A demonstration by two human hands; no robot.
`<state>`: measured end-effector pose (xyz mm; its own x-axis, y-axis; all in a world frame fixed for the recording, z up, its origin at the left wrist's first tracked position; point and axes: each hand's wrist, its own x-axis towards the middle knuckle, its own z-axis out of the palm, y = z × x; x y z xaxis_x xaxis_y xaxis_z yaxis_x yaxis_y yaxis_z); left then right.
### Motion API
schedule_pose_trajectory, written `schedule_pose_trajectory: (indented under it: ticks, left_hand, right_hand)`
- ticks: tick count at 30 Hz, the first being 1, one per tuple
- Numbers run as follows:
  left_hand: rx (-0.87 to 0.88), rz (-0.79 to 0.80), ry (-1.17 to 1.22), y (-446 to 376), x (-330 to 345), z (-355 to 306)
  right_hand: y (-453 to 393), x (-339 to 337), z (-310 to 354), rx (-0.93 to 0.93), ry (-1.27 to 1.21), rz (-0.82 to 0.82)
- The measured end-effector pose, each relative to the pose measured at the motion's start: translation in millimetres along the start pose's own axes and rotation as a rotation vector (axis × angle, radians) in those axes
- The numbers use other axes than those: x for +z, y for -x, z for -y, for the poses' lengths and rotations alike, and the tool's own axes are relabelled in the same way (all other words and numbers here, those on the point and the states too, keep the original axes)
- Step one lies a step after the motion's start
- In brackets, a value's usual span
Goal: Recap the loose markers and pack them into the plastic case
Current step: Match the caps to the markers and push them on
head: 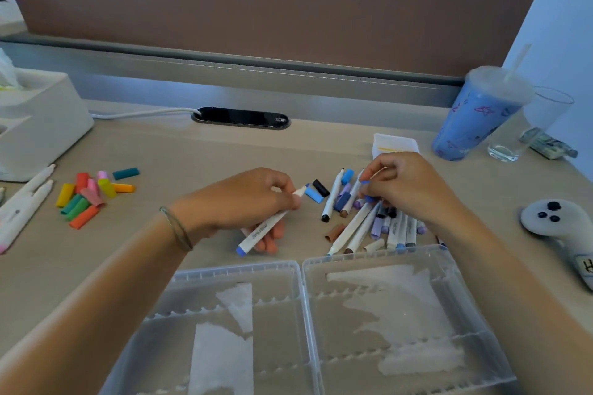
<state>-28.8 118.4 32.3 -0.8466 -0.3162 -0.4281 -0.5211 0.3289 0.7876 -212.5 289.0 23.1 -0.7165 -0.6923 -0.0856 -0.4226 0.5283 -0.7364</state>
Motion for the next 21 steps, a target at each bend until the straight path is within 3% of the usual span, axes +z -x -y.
schedule_pose_trajectory:
  ticks: [7, 15, 18, 21]
  left_hand:
    - [0.017, -0.073, -0.018, 1, 8, -2]
    - [0.056, -0.133, -0.075, 6, 14, -12]
    - [0.069, -0.145, -0.105, 6, 22, -20]
    - [0.088, -0.162, -0.136, 8, 29, -27]
  right_hand:
    - [-28, 17, -1, -0.094, 0.305, -0.138]
    - [-45, 24, 6, -0.120, 0.485, -0.078]
    - [-33, 20, 8, -0.174, 0.456, -0.113]
    - [-15, 5, 8, -0.167, 0.161, -0.103]
